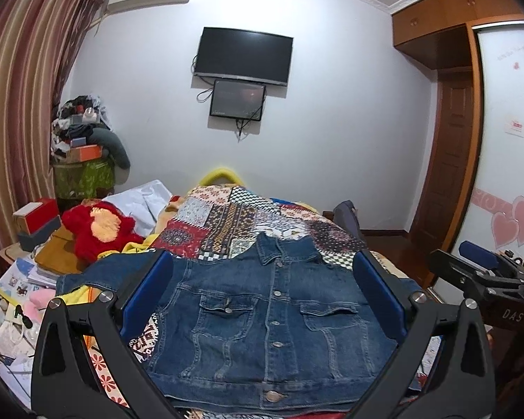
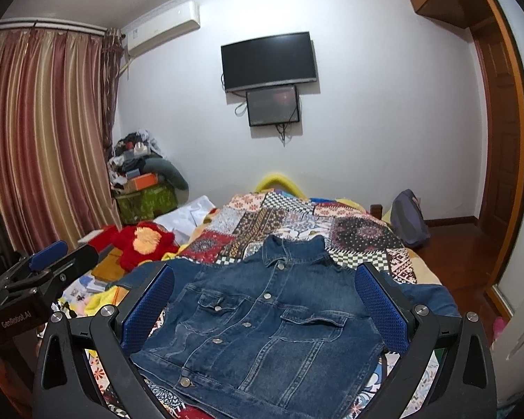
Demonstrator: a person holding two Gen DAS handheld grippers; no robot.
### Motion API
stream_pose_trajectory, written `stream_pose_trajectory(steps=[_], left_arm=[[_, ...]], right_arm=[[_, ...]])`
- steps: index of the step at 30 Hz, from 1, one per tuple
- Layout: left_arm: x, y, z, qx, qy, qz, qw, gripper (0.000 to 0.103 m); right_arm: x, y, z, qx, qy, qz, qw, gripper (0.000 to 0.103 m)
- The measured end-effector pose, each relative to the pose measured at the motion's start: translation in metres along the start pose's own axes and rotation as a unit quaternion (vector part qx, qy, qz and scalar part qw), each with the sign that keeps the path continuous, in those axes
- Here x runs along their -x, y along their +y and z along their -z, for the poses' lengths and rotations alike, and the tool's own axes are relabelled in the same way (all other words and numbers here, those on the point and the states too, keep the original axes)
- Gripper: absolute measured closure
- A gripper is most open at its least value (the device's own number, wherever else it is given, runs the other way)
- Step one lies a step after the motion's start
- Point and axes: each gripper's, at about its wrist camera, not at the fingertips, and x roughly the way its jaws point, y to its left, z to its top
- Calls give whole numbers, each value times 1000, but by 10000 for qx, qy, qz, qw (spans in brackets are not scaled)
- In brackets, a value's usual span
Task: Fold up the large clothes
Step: 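Grasp the side edge of the denim jacket with the left tool and lift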
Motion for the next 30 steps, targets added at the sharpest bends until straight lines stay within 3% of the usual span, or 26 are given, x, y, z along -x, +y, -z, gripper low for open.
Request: stream_pose_trajectory(steps=[15, 19, 22, 30], left_arm=[[-102, 107, -3, 461, 535, -808, 9942, 0], [-136, 149, 4, 675, 891, -1098, 9876, 0], [-159, 179, 15, 959, 1232, -1112, 9815, 0], [-215, 237, 63, 1606, 2189, -1147, 9556, 0]], right_arm=[[-125, 12, -18, 151, 583, -23, 9982, 0], [-173, 15, -23, 275, 811, -49, 9963, 0], [-211, 17, -23, 379, 1067, -69, 9935, 0], [-297, 22, 10, 594, 2085, -303, 9757, 0]])
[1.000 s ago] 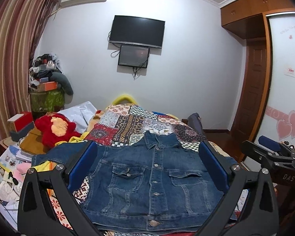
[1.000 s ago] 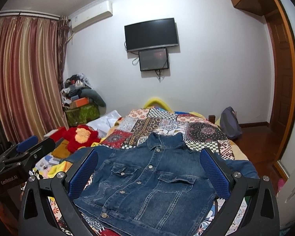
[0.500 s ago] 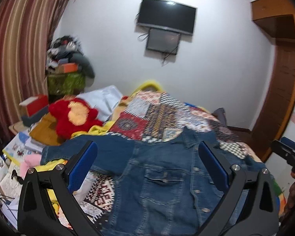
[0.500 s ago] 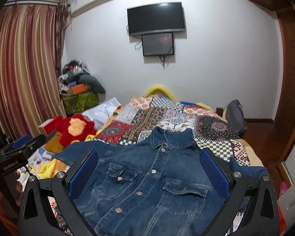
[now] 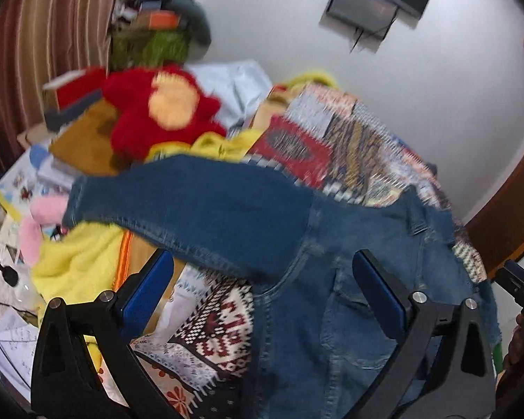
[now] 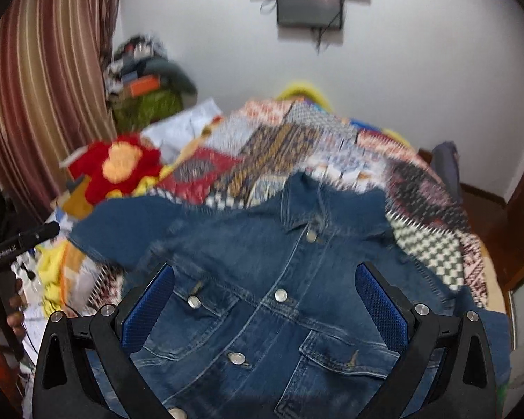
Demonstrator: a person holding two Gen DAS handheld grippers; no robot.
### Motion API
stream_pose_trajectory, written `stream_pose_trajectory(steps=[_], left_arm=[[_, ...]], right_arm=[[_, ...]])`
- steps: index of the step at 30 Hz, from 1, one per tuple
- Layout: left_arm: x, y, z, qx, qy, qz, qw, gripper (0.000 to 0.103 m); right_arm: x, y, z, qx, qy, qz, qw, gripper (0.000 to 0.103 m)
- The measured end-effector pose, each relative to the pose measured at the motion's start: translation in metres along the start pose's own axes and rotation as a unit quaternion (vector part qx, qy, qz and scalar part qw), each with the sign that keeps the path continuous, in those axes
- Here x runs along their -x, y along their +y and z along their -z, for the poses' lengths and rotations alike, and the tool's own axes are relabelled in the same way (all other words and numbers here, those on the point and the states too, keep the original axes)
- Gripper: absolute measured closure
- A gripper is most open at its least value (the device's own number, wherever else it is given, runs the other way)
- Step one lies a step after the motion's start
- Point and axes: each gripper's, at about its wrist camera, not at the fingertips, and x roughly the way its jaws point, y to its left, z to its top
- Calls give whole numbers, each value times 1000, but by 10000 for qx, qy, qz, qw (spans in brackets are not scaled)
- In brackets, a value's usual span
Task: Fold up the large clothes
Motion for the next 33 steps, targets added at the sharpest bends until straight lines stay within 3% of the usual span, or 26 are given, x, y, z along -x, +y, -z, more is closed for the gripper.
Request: stream_pose_trajectory(steps=[7, 10, 13, 16, 19, 21, 22, 23, 25, 29, 31, 33], left_arm=[[-64, 43, 12, 903, 924, 479, 9905, 0], [-77, 51, 10, 970, 953, 475, 9896, 0], [-90, 66, 4, 1359, 972, 683, 9836, 10], [-96, 79, -2, 1708, 850, 900, 9775, 12], [-96, 87, -6, 1861, 724, 863, 9761, 24], [-94, 90, -6, 1910, 674, 724, 9766, 36], [-93, 92, -5, 1922, 652, 628, 9772, 48], [-92, 92, -5, 1914, 641, 486, 9782, 64], [-89, 88, -3, 1709, 653, -52, 9831, 85], [-70, 66, -11, 1073, 390, -417, 9926, 91], [-53, 40, -21, 506, 93, -656, 9965, 93], [-43, 21, -27, 161, -104, -651, 9977, 94]], right_arm=[[-77, 0, 23, 221, 828, -57, 9963, 0], [-99, -2, 34, 241, 1160, -134, 9929, 0], [-112, -7, 39, 64, 1374, -352, 9899, 0], [-119, -12, 40, -94, 1453, -543, 9879, 0], [-119, -13, 40, -212, 1490, -642, 9865, 0], [-119, -14, 40, -300, 1530, -700, 9853, 0], [-119, -14, 40, -331, 1550, -712, 9848, 0], [-119, -15, 40, -362, 1558, -723, 9845, 0], [-117, -17, 39, -438, 1559, -745, 9840, 0], [-111, -21, 35, -538, 1522, -794, 9837, 0], [-103, -21, 31, -540, 1458, -795, 9846, 0], [-94, -21, 27, -514, 1365, -768, 9863, 0]])
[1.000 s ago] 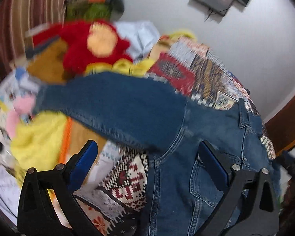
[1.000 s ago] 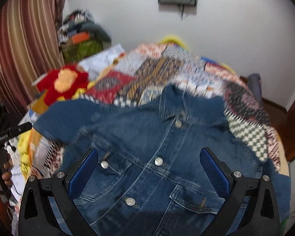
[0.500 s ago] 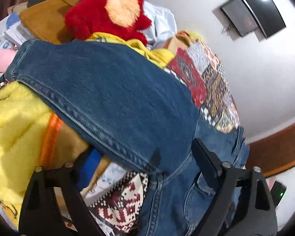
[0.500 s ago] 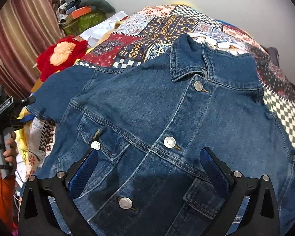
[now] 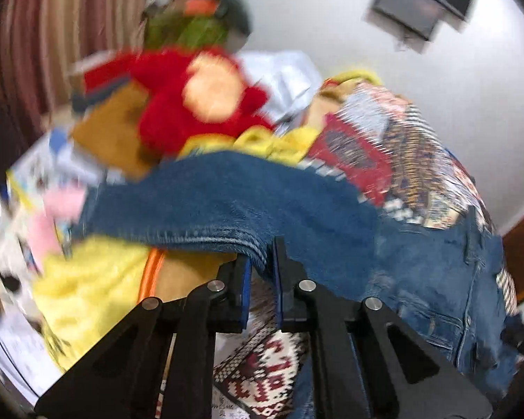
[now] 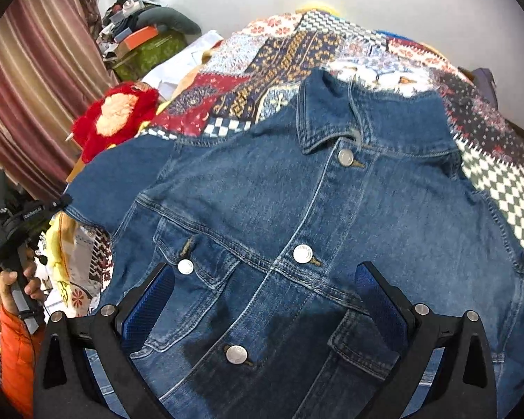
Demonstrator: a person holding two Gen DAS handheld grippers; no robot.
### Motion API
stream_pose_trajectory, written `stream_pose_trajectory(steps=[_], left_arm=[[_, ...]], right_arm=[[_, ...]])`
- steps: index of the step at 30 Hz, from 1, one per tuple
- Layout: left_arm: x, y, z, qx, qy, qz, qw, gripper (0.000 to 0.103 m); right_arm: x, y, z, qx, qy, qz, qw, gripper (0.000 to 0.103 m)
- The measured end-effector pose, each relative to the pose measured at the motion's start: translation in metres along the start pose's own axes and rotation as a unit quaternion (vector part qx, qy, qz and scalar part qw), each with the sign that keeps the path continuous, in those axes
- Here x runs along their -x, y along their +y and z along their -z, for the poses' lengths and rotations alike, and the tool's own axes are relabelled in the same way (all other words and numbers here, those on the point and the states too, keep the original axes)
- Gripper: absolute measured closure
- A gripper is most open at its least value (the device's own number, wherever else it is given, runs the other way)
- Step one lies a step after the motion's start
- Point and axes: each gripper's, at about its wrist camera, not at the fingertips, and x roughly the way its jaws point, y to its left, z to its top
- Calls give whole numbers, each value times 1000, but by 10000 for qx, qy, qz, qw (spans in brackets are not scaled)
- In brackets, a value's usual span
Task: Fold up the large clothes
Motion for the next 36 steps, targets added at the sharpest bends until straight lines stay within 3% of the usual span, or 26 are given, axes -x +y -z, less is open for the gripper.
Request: stream_pose_trajectory(steps=[3, 6, 9, 11, 15, 19, 22, 24, 26, 29, 32, 36], left_arm=[[16, -32, -10, -397, -188, 238, 9988, 94], [20, -54, -7, -536, -111, 758, 9956, 98], [14, -84, 4, -922, 62, 807, 9924, 98], [0, -97, 15, -1012, 378, 919, 9899, 98], [-41, -105, 44, -919, 1375, 1330, 9772, 98], [-72, -113, 76, -1141, 2064, 985, 9668, 97], [-74, -102, 83, -924, 2307, 1028, 9631, 97], [-62, -89, 78, -673, 2210, 1180, 9658, 90], [-48, -77, 71, -529, 2011, 1236, 9703, 66], [-14, -51, 48, -257, 1432, 1281, 9810, 44], [7, -24, 26, 91, 1071, 1358, 9849, 31], [9, 14, 8, 715, 939, 1671, 9788, 27]], right_arm=[[15, 0, -2, 31, -150, 21, 9999, 0], [30, -2, -3, 49, -272, 51, 9996, 0], [42, -3, -2, 82, -354, 106, 9993, 0], [49, -4, 1, 107, -372, 180, 9991, 0], [56, -9, 6, 45, -367, 200, 9991, 0], [62, -13, 10, 33, -398, 226, 9989, 0], [66, -14, 12, -12, -423, 212, 9989, 0], [67, -14, 12, -9, -428, 201, 9989, 0], [67, -13, 13, 36, -447, 223, 9987, 0], [66, -7, 10, 191, -488, 329, 9981, 0], [61, 1, 7, 374, -507, 415, 9971, 0], [46, 13, 2, 565, -409, 442, 9966, 0]])
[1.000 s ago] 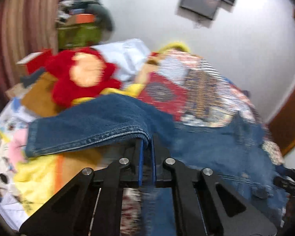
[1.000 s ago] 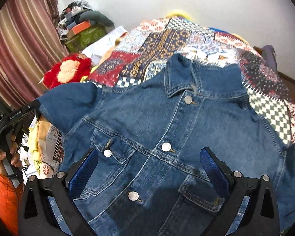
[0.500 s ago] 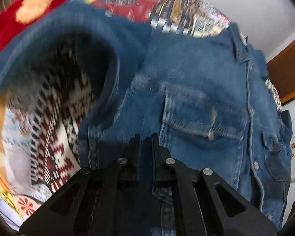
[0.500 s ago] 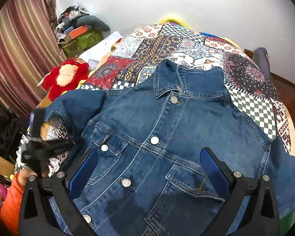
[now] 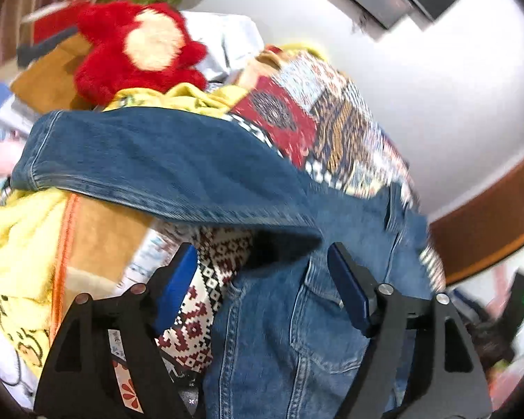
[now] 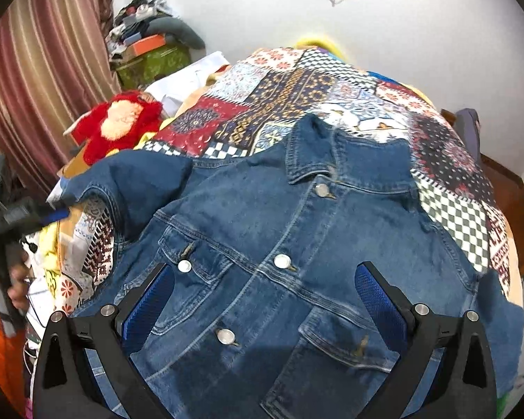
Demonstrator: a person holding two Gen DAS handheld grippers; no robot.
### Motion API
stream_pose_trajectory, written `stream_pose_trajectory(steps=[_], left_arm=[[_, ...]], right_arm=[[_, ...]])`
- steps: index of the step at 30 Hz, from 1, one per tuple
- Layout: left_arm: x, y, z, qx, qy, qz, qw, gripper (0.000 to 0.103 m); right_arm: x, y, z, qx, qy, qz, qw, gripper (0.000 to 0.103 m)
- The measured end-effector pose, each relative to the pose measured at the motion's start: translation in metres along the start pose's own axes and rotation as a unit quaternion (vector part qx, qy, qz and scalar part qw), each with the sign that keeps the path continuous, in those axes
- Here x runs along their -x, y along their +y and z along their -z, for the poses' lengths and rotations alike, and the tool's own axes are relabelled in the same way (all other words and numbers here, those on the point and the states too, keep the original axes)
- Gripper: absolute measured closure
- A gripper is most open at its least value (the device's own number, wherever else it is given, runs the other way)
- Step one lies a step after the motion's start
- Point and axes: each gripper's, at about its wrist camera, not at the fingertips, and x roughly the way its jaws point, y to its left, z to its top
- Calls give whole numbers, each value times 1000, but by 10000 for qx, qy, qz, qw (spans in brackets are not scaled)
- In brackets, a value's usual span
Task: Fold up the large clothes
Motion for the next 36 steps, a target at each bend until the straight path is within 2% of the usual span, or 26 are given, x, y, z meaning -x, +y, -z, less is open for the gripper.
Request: stream_pose_trajectory(steps=[5, 7, 10, 14, 15, 16, 17, 18, 19, 20, 23, 25, 27, 29, 31, 36], left_arm=[[-17, 43, -15, 978, 197, 668, 9928, 27], [-28, 57, -17, 1246, 255, 655, 9897, 27], [-43, 70, -26, 1434, 238, 444, 9884, 27], [-51, 79, -37, 1652, 92, 567, 9846, 29], [-51, 77, -39, 1582, 43, 546, 9859, 31], [-50, 72, -43, 1377, -49, 411, 9896, 42], [-49, 68, -45, 1197, -102, 210, 9925, 60], [-49, 61, -49, 935, -154, -152, 9954, 72], [-51, 59, -52, 802, -162, -360, 9960, 87], [-51, 55, -55, 666, -205, -594, 9958, 91], [-42, 43, -61, 318, -481, -956, 9938, 94], [-30, 19, -66, -202, -776, -1261, 9888, 95], [-22, -7, -72, -623, -925, -1165, 9869, 96], [-17, -38, -75, -1076, -1075, -1278, 9801, 96], [-12, -67, -74, -1458, -1196, -1224, 9744, 96], [-11, -153, -56, -2322, -1228, -609, 9630, 97]], right_arm=[[-31, 23, -13, 319, 259, -91, 9991, 0], [-44, 32, -18, 479, 344, -75, 9982, 0], [-66, 47, -27, 728, 488, -83, 9961, 0], [-94, 63, -35, 964, 652, -79, 9932, 0], [-104, 68, -36, 1044, 730, -66, 9918, 0], [-109, 70, -36, 1083, 777, -59, 9911, 0], [-117, 74, -36, 1140, 855, -48, 9898, 0], [-125, 77, -35, 1191, 936, -41, 9884, 0], [-134, 80, -34, 1236, 1038, -48, 9869, 0], [-142, 82, -33, 1265, 1148, -65, 9853, 0], [-156, 85, -28, 1277, 1415, -148, 9816, 0], [-159, 85, -25, 1262, 1535, -217, 9798, 0], [-156, 82, -26, 1252, 1497, -203, 9806, 0], [-143, 77, -29, 1246, 1351, -133, 9829, 0], [-126, 68, -32, 1178, 1170, -99, 9861, 0], [-77, 35, -32, 896, 765, 64, 9930, 0]])
